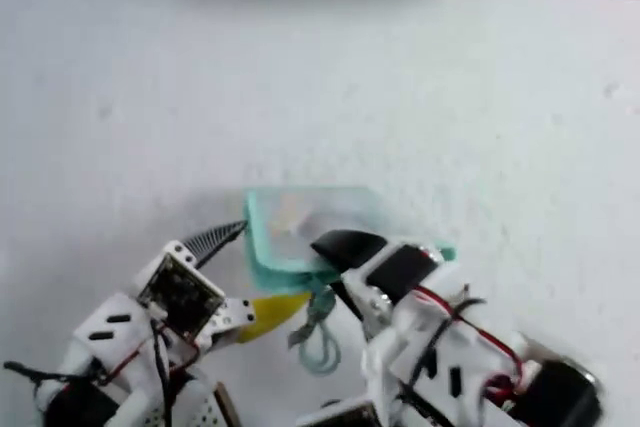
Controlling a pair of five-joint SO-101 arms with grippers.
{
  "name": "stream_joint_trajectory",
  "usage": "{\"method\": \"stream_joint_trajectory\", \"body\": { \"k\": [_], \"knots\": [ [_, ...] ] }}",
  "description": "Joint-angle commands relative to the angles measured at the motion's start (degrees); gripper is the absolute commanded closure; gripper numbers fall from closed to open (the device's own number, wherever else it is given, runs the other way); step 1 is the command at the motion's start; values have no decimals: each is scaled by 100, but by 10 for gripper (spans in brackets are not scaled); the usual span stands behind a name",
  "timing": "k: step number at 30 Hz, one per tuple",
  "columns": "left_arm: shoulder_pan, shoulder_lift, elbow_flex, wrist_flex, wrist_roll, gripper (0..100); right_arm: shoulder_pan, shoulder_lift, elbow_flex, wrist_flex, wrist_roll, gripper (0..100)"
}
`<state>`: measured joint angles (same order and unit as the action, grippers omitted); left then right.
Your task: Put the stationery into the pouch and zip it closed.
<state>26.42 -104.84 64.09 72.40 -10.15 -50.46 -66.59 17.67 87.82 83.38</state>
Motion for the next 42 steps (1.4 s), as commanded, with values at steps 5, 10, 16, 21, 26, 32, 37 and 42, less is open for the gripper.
{"method": "stream_joint_trajectory", "body": {
  "k": [5,10,16,21,26,32,37,42],
  "knots": [
    [154,4,-440,-237,-721,600,-119,673,-501,57,413,982],
    [207,13,-18,-941,-1064,600,-119,875,-1073,207,457,982],
    [567,13,79,-1152,-677,618,-119,1446,-1204,84,457,982],
    [787,13,79,-1152,-624,721,-110,1552,-1204,4,448,981],
    [760,13,62,-1116,-651,886,40,1552,-1204,-40,413,981],
    [760,4,62,-1108,-651,972,101,1543,-1204,-31,132,981],
    [760,4,79,-1064,-642,973,110,1543,-1178,-31,-44,981],
    [760,4,105,-1178,-615,978,163,1543,-1169,-31,-79,981]
  ]
}}
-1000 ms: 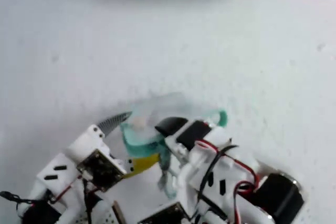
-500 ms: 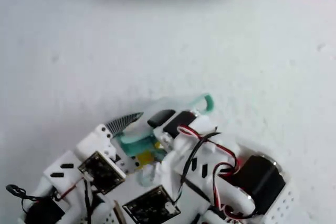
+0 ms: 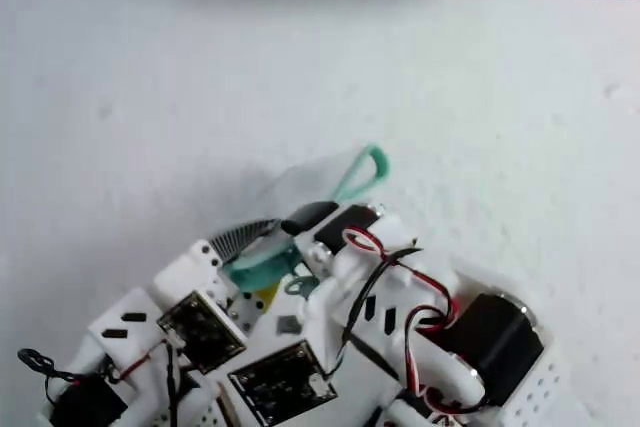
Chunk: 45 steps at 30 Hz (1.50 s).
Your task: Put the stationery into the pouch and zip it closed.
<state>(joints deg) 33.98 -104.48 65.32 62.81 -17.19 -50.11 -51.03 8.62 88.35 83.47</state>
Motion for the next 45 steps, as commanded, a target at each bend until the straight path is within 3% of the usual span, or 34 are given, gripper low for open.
{"method": "stream_joint_trajectory", "body": {
  "k": [1,9,12,18,23,33,36,39,43,45],
  "knots": [
    [4,-31,9,-264,88,978,233,-13,-273,-84,-114,981],
    [-13,-31,993,-1644,97,978,769,-145,-264,-92,-1081,967],
    [-207,-31,1433,-2382,246,978,1033,-356,-237,-75,-1099,876],
    [-848,-13,1969,-3402,1415,978,1103,-523,501,-224,-800,608],
    [-919,-13,2409,-3710,1503,978,1147,-523,545,-523,-1116,540],
    [-1455,-13,2655,-3895,1530,978,1666,-646,853,-356,-2971,540],
    [-1455,-22,2655,-3868,1512,978,1666,-1165,1204,-163,-2769,568],
    [-1455,-22,2655,-3859,1512,978,1640,-2018,1600,-198,-2655,694],
    [-1446,-22,2664,-3859,1512,977,1508,-3108,2295,-673,-2857,952],
    [-1446,-22,2681,-3859,1512,977,1508,-3582,2734,-1147,-2664,976]
  ]
}}
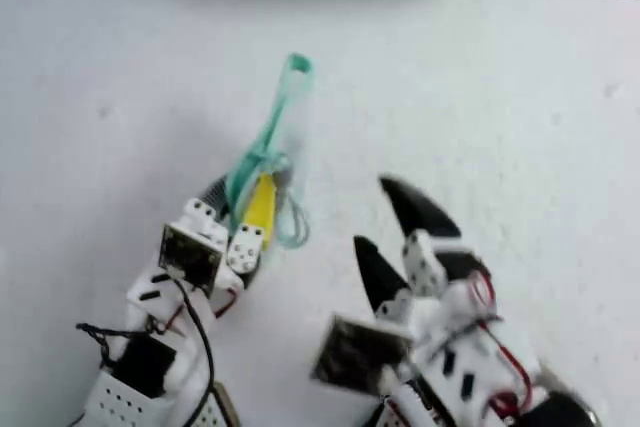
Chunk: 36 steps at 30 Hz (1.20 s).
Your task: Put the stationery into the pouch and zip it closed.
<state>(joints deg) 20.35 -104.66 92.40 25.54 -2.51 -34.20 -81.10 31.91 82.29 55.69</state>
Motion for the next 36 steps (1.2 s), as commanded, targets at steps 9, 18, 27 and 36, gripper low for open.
{"method": "stream_joint_trajectory", "body": {
  "k": [9,18,27,36],
  "knots": [
    [-84,-4,-18,-132,44,977,-66,-2053,1960,-875,-387,869],
    [-84,-4,-44,44,35,977,-84,-2220,3095,-1218,-738,984],
    [-84,-4,-44,70,35,977,75,-2220,4457,-2510,-2303,982],
    [-84,-4,-18,79,35,976,391,-2211,4554,-2659,-2752,981]
  ]
}}
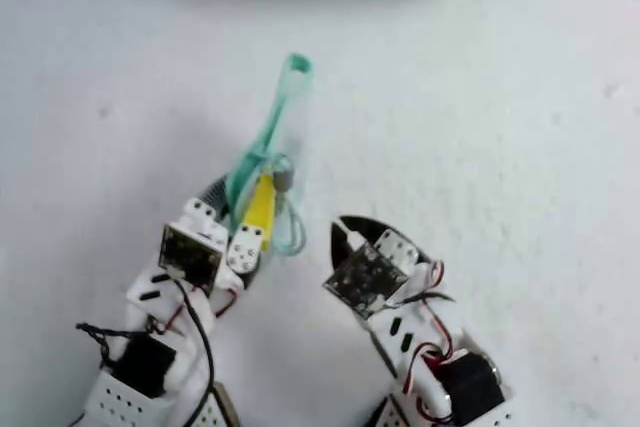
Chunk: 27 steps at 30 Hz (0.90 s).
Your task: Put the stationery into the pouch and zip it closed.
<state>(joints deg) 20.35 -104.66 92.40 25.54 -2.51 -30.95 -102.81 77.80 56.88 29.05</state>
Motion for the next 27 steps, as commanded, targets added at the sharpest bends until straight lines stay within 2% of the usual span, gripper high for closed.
{"method": "stream_joint_trajectory", "body": {
  "k": [1,6,18,22,27],
  "knots": [
    [-84,-4,-18,79,35,972,66,-40,-35,-119,-97,981],
    [-84,-4,-18,114,26,906,75,-40,-26,-119,-273,981],
    [-40,-4,-53,229,26,914,22,-48,158,-453,-290,981],
    [-31,-4,-53,229,-255,913,66,-40,-624,-514,-932,975],
    [-31,-4,-44,237,-290,913,-338,-22,-879,-963,-1002,812]
  ]
}}
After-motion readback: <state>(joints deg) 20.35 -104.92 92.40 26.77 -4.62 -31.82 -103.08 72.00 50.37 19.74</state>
